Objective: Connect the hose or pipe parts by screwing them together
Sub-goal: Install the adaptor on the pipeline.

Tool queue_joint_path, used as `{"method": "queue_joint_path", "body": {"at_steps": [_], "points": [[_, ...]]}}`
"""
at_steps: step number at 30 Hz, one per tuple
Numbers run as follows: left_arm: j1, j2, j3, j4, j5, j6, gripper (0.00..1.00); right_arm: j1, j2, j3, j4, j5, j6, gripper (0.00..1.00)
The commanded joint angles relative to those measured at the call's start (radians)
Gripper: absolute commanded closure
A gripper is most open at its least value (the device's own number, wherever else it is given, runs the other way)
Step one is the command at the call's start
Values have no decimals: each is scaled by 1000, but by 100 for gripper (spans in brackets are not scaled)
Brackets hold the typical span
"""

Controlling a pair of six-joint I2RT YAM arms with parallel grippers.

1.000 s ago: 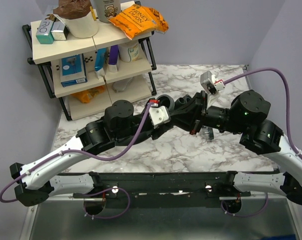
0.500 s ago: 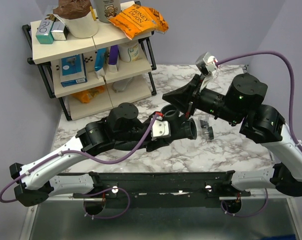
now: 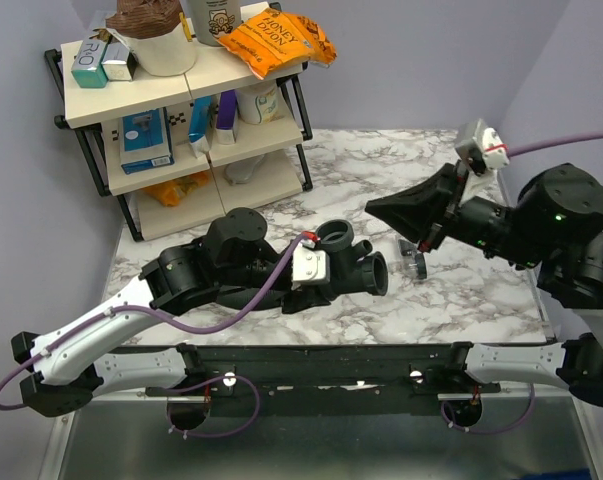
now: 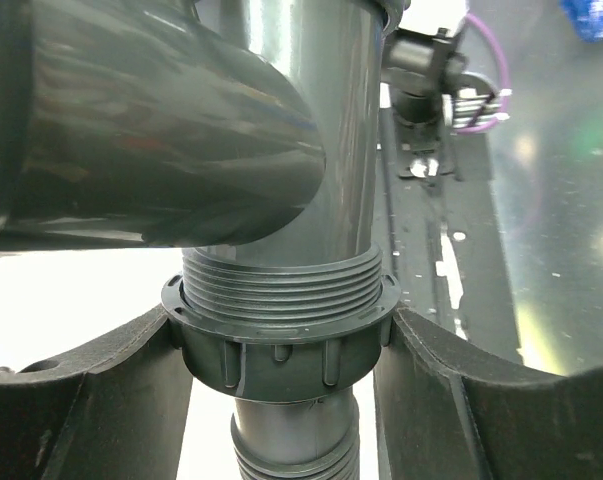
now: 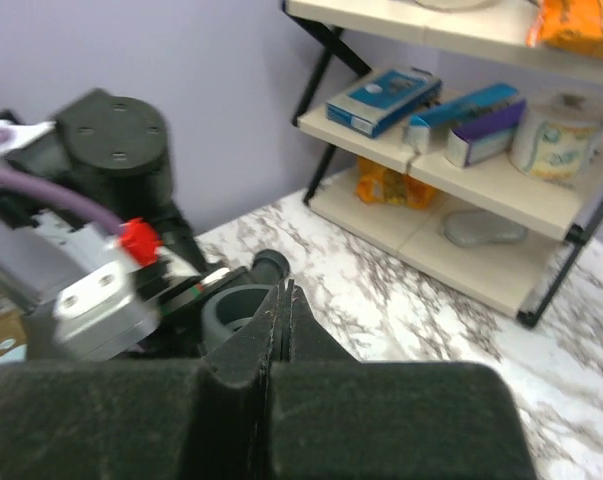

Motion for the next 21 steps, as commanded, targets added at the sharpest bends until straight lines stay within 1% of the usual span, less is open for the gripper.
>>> {"method": "queue_joint_path", "body": {"at_steps": [1,2,3,5,9,11,16,21], "points": [[0,1,44,7,87,-49,100,-1,-19,-7,15,-193,-37,99],[3,7,47,7,93,-51,100,-1,-25,-16,20,-260,-40,99],[6,9,48,10,101,-67,100,-1,-30,-19,18,-287,-46,99],[20,14,59,16,109,-94,100,-2,-18,3,-41,-341,-60,99],[28,41,80,10,150,-118,100,-1,16,37,-129,-394,-72,99],[28,49,91,4,162,-120,100,-2,41,43,-167,-384,-103,99],[28,61,102,-7,175,-98,100,-2,76,48,-187,-353,-118,99],[28,61,111,-20,198,-63,100,-1,105,53,-193,-278,-126,99]]}}
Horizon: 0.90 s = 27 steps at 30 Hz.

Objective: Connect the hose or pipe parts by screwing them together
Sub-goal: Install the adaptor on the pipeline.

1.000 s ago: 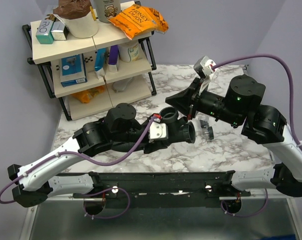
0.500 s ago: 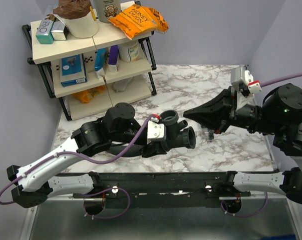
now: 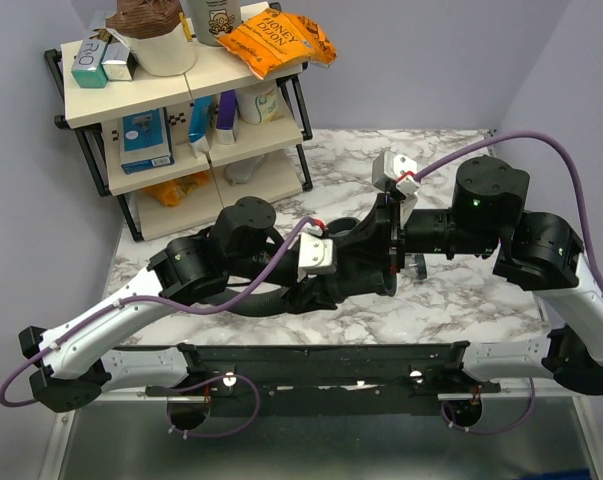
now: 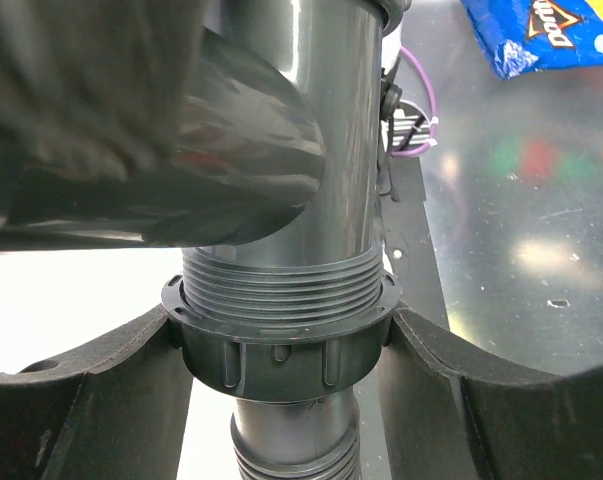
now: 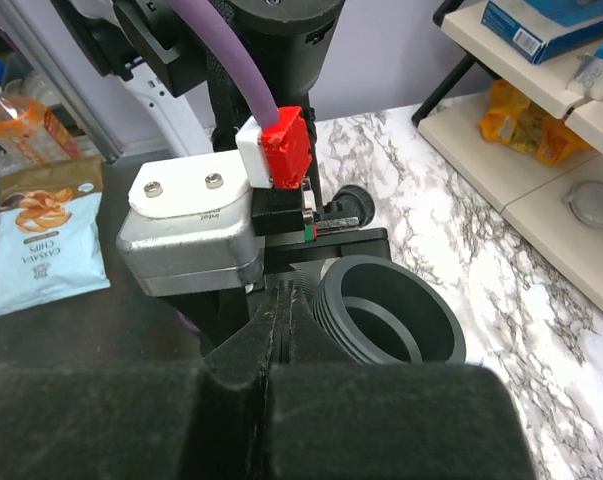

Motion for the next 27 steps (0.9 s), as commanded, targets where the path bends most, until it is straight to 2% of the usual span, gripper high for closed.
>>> {"method": "queue_joint_path", "body": {"at_steps": [1,11,17,27], "points": [[0,-6,49,-17,65,47,100,-1,14,30,-45,66,-23,99],[0,-49,66,-55,101,96,100,-2,49,24,-69,209,-49,99],[-1,-69,86,-64,69,113,100,-2,35,-9,-74,264,-48,99],[30,-80,141,-18,45,72,100,-19,-38,-101,-56,238,-16,99]]}}
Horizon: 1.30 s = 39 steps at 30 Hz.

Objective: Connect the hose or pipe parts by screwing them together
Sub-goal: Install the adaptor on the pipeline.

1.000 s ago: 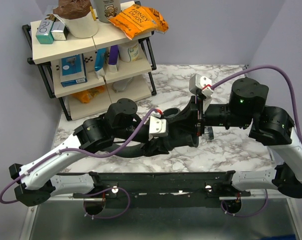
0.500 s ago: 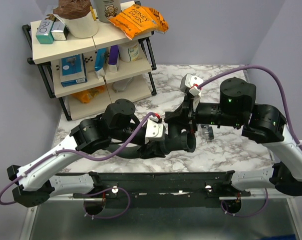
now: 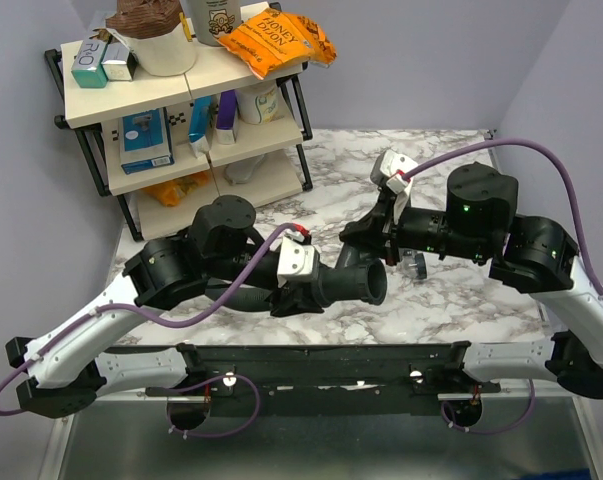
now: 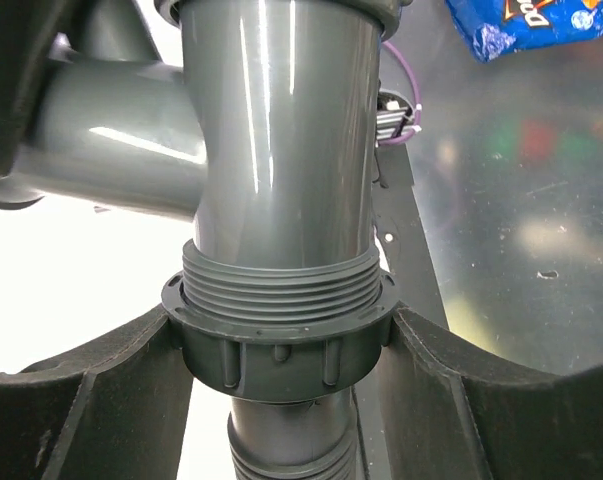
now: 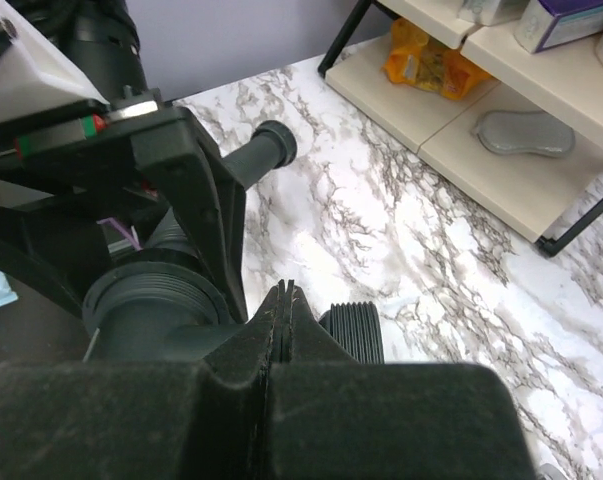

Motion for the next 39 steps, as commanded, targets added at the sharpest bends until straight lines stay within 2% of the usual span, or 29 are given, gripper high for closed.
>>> {"method": "queue_joint_path", "body": {"at_steps": [1,10,16,21,27,33,37,39], "points": [[18,-36,87,105,3,-8,100,-7,-24,-32,-27,18,13,99],[42,-16,175,128,18,-80,100,-10,-54,-104,-5,21,31,99],[62,-23,159,174,-61,-105,100,-8,-99,-161,33,21,77,99],[94,-27,152,256,-129,-174,100,-10,-171,-282,145,43,126,99],[153,-22,149,332,-130,-271,100,-10,-254,-411,280,77,185,99],[170,-17,144,354,-179,-324,100,-10,-301,-454,331,101,215,99],[191,-4,158,378,-134,-367,100,-8,-317,-506,369,101,231,99],[191,3,164,383,-42,-384,100,-8,-312,-519,374,109,231,99]]}}
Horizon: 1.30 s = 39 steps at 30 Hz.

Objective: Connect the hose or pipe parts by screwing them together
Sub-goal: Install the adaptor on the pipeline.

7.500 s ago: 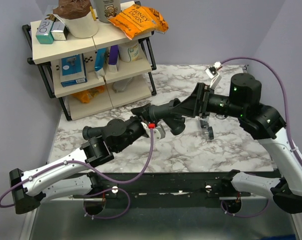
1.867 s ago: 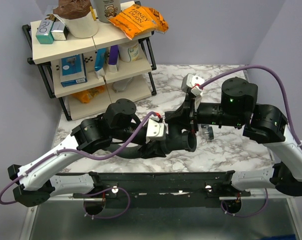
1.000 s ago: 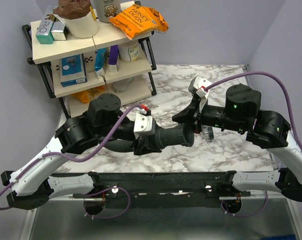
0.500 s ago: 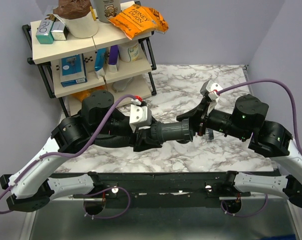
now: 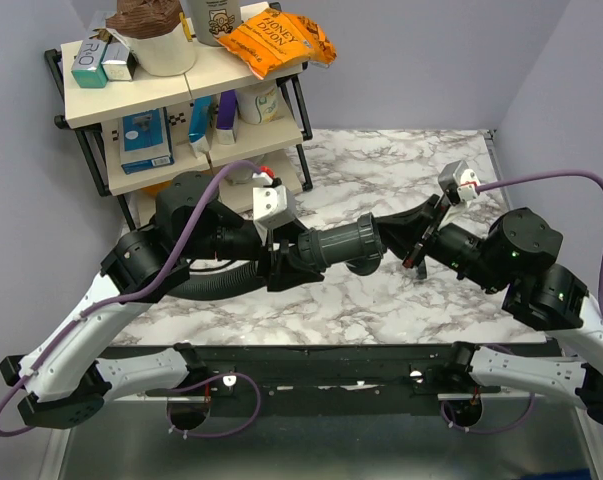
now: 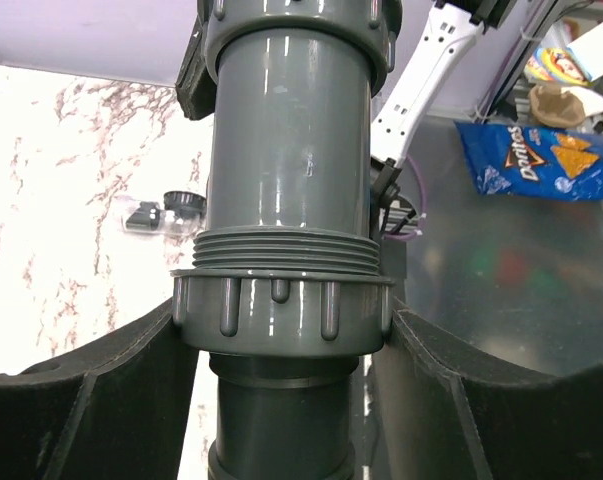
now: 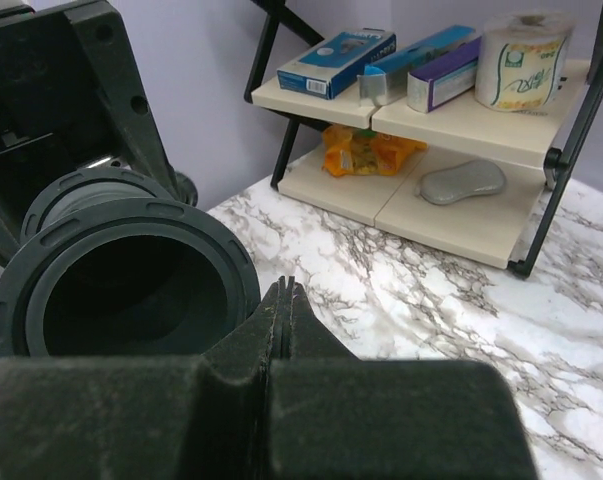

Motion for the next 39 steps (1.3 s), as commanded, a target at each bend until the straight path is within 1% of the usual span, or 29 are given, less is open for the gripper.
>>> {"method": "queue_joint_path", "body": {"at_steps": [1,2,3,7,11,15,17,20,21,27,39], "points": [[39,5,53,286,-3,-79,100,17,14,-59,-71,-60,25,99],[39,7,56,286,36,-96,100,18,12,-60,-68,-49,20,99],[39,7,59,281,89,-101,100,17,11,-59,-68,-5,13,99],[39,4,57,266,175,-125,100,-14,-9,-28,-59,55,-21,99],[39,-1,48,255,235,-125,100,-52,-15,21,-42,124,-47,99],[38,-1,48,261,275,-135,100,-74,38,58,-42,208,-53,99],[38,-2,47,261,291,-136,100,-80,58,69,-43,215,-55,99],[38,-5,36,257,282,-133,100,-84,81,86,-43,144,-60,99],[38,-9,36,252,274,-127,100,-83,81,86,-42,94,-61,99],[38,-13,27,246,213,-104,100,-83,54,47,-40,-82,-64,99],[38,13,14,229,79,-60,100,-84,9,-23,-31,-245,-49,99]]}}
